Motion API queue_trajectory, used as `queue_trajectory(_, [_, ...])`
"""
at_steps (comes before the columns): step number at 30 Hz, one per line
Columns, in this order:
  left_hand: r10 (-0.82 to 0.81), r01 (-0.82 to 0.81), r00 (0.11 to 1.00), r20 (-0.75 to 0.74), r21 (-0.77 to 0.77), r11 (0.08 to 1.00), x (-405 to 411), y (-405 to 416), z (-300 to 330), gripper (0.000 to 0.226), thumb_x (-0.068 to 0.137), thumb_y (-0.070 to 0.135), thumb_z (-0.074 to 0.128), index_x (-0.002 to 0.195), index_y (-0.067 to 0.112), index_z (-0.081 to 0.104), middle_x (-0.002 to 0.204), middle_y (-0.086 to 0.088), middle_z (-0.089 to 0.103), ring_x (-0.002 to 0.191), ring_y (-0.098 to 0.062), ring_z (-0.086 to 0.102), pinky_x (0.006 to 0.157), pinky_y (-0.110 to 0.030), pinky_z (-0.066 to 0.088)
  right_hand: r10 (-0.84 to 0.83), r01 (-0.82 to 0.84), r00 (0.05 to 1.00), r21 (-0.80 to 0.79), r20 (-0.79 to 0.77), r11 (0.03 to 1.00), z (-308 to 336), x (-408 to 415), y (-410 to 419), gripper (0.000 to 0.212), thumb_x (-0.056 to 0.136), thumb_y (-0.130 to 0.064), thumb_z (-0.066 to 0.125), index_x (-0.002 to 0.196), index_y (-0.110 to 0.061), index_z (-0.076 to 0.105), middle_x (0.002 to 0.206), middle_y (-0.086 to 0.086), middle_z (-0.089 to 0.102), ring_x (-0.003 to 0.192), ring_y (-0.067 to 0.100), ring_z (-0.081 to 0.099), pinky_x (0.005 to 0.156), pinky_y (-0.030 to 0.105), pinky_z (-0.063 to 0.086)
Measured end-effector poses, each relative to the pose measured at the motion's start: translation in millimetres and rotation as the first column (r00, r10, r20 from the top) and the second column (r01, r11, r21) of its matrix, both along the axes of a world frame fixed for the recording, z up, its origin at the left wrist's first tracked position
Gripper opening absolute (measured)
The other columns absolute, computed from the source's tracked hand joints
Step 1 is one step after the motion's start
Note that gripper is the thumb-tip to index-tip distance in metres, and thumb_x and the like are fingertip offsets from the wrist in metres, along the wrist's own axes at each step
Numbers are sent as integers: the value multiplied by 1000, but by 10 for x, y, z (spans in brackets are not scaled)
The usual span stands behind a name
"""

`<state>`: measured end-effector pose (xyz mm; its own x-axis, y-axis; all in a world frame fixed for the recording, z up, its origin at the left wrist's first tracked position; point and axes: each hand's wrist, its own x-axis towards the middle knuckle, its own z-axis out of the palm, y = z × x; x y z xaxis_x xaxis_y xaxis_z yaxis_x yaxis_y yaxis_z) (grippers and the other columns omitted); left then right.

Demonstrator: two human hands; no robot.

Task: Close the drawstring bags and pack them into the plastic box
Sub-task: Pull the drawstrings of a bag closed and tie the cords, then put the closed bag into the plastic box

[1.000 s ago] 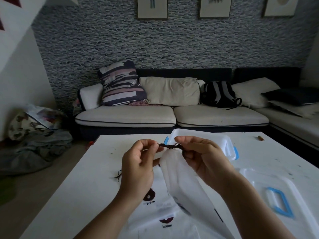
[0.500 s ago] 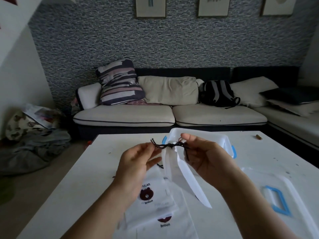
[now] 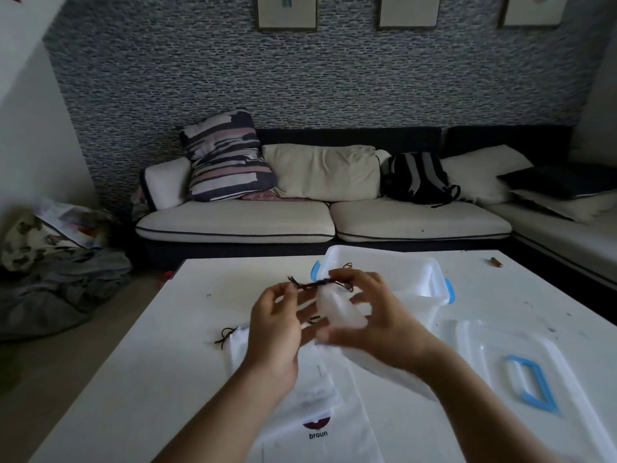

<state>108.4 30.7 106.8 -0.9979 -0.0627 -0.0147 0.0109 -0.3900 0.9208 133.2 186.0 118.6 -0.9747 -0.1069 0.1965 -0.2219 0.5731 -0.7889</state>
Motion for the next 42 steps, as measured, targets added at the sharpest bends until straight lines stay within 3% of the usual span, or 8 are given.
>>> queue_trajectory(3, [-53,48,998,31,134,990,-133,-29,55,29,108,17,40,119,-5,56,103,-17,75,96,-29,74,71,-37,62,-61,78,995,219,-80,973,-165,-71,-2,88,69,-50,86,143,-39,38,139,-17,42,113,11,55,98,31,48])
queue_trajectory(5, [-110,100,993,34,212,972,-216,-46,40,28,107,13,41,121,-7,54,110,-21,73,103,-34,71,80,-42,62,-168,216,963,229,-212,949,-226,-158,0,26,85,-28,73,106,-39,61,104,-7,67,90,24,62,80,38,52])
queue_trajectory(7, [-139,125,989,48,224,967,-292,-50,1,21,105,14,45,117,0,55,113,-20,72,109,-34,69,89,-48,58,-297,403,880,255,-369,879,-214,-208,35,28,80,-6,61,68,-29,48,64,-2,56,64,32,50,58,40,45])
queue_trajectory(12, [-60,52,997,-43,-163,985,-510,-98,-138,18,96,21,64,113,16,62,110,0,73,107,-16,68,88,-38,58,-392,653,585,125,-710,747,224,-477,285,30,67,9,54,75,-19,53,70,9,60,59,32,41,54,31,28])
queue_trajectory(19, [-199,62,979,-44,-865,498,-973,-419,-474,44,93,42,65,130,19,57,135,4,60,121,-15,57,103,-33,46,-414,326,910,623,-3,712,-257,-1723,522,40,90,2,44,124,-8,63,119,14,63,108,34,60,86,36,49])
queue_trajectory(26, [-127,207,970,205,-978,-3,-1339,-780,-947,86,89,59,58,154,15,23,156,-10,33,141,-28,38,109,-36,37,-397,-93,743,670,539,736,-436,-2249,839,31,99,-28,56,123,-9,57,114,9,57,93,27,55,77,33,43])
queue_trajectory(34, [20,414,907,421,-882,-224,-1486,-812,-1518,120,70,61,79,153,2,15,157,-20,27,141,-36,35,110,-40,39,-486,-114,621,685,615,720,-1034,-2872,1517,92,48,-58,81,127,-14,64,124,12,64,112,31,63,104,43,46])
queue_trajectory(42, [73,308,947,312,-949,61,-1532,-693,-1419,86,69,23,90,133,5,35,133,-16,52,121,-34,54,91,-37,47,-382,90,839,592,388,801,-148,-2258,1007,52,92,-39,64,131,-5,55,129,15,57,110,41,60,94,49,54])
